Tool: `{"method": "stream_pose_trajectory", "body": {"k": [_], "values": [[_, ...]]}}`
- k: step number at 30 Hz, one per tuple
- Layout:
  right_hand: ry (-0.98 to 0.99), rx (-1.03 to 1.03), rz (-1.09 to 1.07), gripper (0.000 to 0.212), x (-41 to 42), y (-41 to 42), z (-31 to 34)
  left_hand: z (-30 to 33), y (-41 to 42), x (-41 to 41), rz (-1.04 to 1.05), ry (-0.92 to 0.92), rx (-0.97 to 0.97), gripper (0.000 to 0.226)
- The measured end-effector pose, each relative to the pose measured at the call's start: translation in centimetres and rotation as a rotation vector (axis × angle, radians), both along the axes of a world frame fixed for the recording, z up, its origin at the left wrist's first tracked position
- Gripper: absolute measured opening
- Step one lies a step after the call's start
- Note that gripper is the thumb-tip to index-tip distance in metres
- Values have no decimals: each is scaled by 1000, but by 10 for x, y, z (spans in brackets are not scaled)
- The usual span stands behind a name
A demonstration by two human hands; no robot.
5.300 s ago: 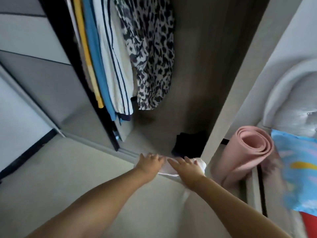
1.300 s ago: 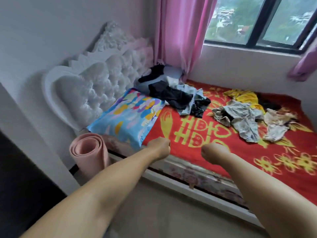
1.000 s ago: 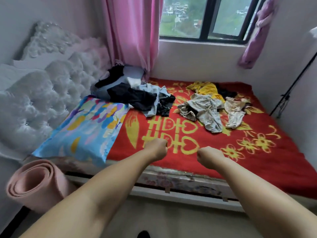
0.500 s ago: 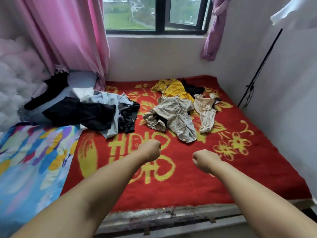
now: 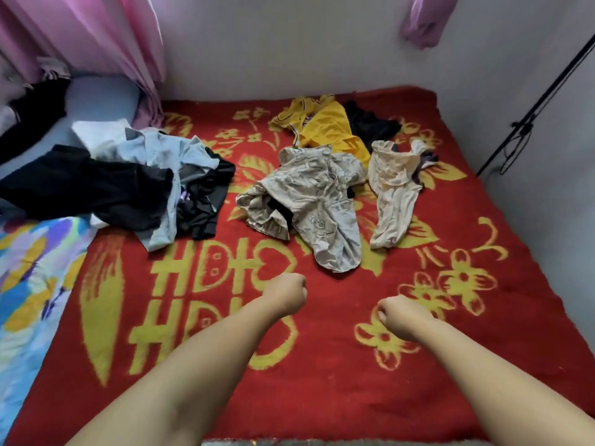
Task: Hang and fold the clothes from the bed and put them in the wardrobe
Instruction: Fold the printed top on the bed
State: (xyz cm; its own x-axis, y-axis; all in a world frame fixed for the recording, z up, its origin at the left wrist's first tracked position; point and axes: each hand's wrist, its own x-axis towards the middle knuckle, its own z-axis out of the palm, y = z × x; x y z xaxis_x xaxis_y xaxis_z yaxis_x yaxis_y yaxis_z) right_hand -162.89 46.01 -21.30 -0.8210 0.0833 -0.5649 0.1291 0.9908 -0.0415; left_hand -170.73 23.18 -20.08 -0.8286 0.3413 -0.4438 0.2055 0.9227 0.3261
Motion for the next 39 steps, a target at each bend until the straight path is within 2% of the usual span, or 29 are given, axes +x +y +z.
{"method": "stream_pose_trajectory", "body": {"k": [4,9,12,15,19,22,25,27,29,32,36,38,39], "values": [[-29,-52,8,28,-49,5,-64,-48,3,-30,34,-78,-15,29],[-53,-199,40,31,-95,-47,-158,-126,-25,-75,106,-187,-88,32],[59,-278,-1,39,-125,-71,-215,-173,-31,-109,122,-174,-82,34],[195,-268,-38,42,-144,-84,-260,-209,-32,-142,92,-123,-69,42],[565,-269,-36,30,-141,-91,-304,-238,-26,-199,71,136,22,49],[679,-275,-14,33,-142,-92,-319,-250,-16,-252,53,381,112,57],[681,-250,-6,33,-141,-94,-321,-259,-6,-292,-41,422,-89,63],[699,-238,1,33,-142,-93,-322,-263,-6,-310,-106,415,-167,36],[712,-230,11,34,-144,-90,-323,-261,-14,-316,-95,401,-84,9],[711,-226,12,34,-144,-88,-327,-254,-33,-301,73,322,94,20],[731,-269,-5,34,-144,-88,-326,-233,-54,-254,116,252,154,37],[648,-255,-5,36,-146,-90,-318,-214,-60,-230,100,214,189,41],[529,-238,-6,37,-146,-93,-308,-203,-63,-220,119,188,206,44]]}}
